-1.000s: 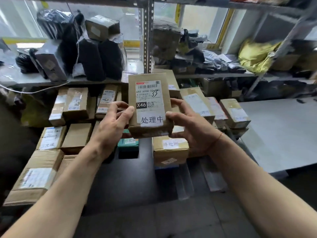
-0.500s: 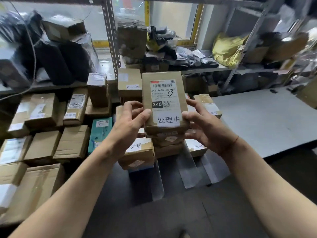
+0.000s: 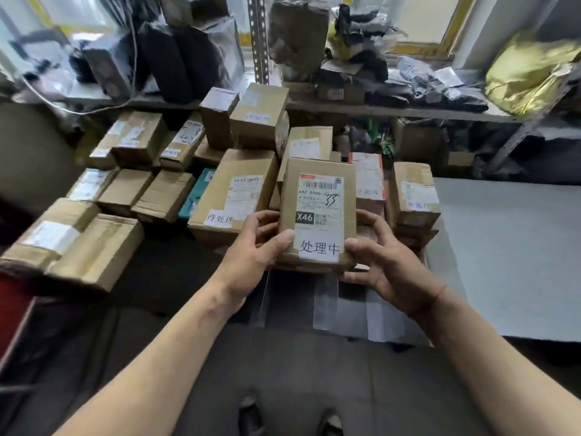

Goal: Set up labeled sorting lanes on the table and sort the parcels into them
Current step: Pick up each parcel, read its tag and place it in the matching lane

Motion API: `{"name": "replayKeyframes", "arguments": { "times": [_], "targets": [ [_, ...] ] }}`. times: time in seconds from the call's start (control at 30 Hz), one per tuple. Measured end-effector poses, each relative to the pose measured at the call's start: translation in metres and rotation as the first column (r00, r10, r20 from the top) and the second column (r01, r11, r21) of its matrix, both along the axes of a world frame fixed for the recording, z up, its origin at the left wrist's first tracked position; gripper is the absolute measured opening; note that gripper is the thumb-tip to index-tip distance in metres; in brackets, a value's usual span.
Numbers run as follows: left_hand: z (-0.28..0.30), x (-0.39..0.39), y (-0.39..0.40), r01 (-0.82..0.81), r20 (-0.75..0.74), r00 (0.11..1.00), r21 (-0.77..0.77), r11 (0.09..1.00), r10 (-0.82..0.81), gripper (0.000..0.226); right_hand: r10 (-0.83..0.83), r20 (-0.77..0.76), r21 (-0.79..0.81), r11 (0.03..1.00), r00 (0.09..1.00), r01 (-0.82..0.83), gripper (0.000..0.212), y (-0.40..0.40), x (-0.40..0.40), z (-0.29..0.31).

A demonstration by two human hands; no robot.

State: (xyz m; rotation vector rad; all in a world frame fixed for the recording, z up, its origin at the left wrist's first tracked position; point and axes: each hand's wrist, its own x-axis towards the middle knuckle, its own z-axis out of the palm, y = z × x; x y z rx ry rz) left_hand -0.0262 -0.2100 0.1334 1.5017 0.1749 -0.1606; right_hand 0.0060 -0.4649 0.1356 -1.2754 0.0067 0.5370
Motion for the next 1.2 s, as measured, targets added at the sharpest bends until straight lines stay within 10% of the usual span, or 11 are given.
{"name": "replayKeyframes", "arguments": {
  "times": [0.33, 0.57, 0.87, 1.2],
  "targets": [
    [-0.039, -0.069, -0.018, -0.154, -0.218, 0.967, -0.093, 0.984, 0.131, 0.093, 0.001, -0.093, 0.021, 1.0, 0.996, 0.001, 0.077, 0.007, -0.045, -0.043],
    [-0.059, -0.089, -0.059, -0.486, -0.491, 0.847, -0.559, 0.672, 0.204, 0.055, -0.023, -0.145, -0.028, 0.999, 0.989, 0.019, 0.077, 0.01, -0.054, -0.066],
    [-0.102, -0.097, -0.058, -0.62, -0.628, 0.741, -0.501, 0.604, 0.239, 0.032, -0.151, -0.12, -0.654, 0.756, 0.981, 0.036, 0.029, 0.01, 0.018, -0.122],
    [-0.157, -0.092, -0.061, -0.653, -0.692, 0.694, -0.489, 0.578, 0.199, 0.048, -0.177, -0.271, -0.57, 0.822, 0.946, -0.01, 0.046, 0.013, 0.03, -0.16]
  ]
}}
